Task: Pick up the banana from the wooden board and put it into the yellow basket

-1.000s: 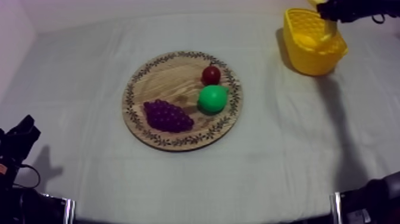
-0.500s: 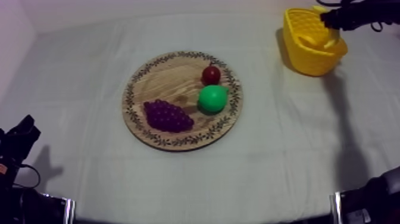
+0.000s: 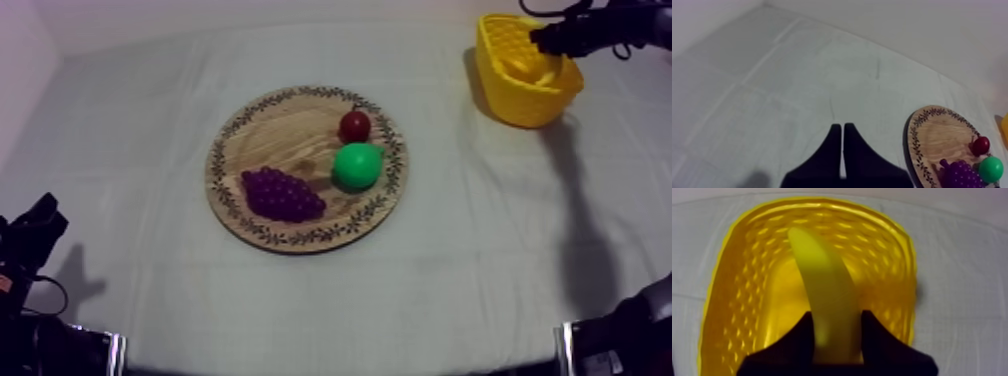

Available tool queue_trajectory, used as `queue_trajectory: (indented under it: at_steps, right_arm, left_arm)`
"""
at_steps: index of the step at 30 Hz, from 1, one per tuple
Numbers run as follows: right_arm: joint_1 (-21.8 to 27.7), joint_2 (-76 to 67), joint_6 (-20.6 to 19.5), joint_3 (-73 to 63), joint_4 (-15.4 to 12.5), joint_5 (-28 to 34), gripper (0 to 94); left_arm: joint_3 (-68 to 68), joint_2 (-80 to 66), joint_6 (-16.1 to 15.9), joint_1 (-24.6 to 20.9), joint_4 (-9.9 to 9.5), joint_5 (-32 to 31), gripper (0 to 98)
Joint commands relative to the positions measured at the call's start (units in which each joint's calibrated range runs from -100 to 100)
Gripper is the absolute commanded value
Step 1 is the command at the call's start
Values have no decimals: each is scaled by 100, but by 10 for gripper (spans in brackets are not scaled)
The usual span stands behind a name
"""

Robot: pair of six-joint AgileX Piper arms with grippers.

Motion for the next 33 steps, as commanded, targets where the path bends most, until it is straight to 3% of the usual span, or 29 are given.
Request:
queue_trajectory:
  at_steps: [1,15,18,21,23,33]
  right_arm:
    - [-2,9,-35,-12,29,-28,291]
    - [-190,-261,-682,220,619,-76,370]
    - [-192,-429,-567,341,502,-94,315]
    - [-196,-726,-445,644,351,-221,132]
    - [-201,-1007,-436,933,320,-289,68]
    - [-75,-3259,150,3090,-147,-218,8]
  left_arm:
    - [-1,-5,0,-1,-3,0,1]
    - [-1,-5,-1,-1,-3,0,1]
    - [-1,-5,-2,-1,-3,0,1]
    - [-1,-5,-2,-1,-3,0,1]
    - [-1,-5,-3,-1,-3,0,1]
    - [-1,-5,1,-1,-3,0,1]
